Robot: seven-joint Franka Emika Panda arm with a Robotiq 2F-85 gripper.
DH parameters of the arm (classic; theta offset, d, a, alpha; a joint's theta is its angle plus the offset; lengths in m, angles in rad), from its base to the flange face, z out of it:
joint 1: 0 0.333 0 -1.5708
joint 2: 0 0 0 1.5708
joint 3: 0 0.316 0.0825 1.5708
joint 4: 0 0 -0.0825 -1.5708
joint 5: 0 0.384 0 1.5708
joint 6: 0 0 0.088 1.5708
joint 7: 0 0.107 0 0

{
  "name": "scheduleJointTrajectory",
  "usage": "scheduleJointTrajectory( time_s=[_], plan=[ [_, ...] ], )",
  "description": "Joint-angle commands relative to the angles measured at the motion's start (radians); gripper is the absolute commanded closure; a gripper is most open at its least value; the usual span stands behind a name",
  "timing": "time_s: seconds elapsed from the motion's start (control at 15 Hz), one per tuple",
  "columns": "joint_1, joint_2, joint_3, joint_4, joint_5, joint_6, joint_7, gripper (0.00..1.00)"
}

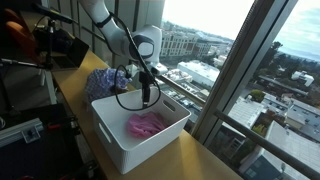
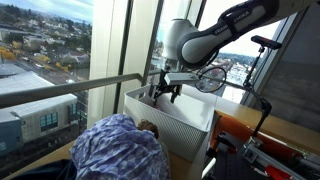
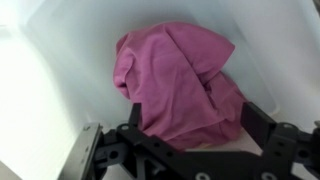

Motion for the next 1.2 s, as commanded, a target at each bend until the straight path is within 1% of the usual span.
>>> scheduleJointTrajectory(
  time_s=[0.0,0.4,0.67,0.73,0.8,0.87,1.13],
  plan=[
    [0.024,0.086,-0.024,0.011,0.007,0.046,0.054,0.0],
    [0.033,0.157,-0.062,-0.025,0.013,0.108,0.11,0.0],
    [0.04,0.181,-0.059,-0.054,0.023,0.126,0.135,0.0],
    [0.039,0.185,-0.054,-0.06,0.032,0.125,0.136,0.25],
    [0.039,0.184,-0.05,-0.068,0.041,0.123,0.136,0.28],
    [0.036,0.177,-0.046,-0.073,0.055,0.122,0.13,0.34],
    [0.021,0.132,-0.046,-0.103,0.092,0.112,0.117,0.66]
  ],
)
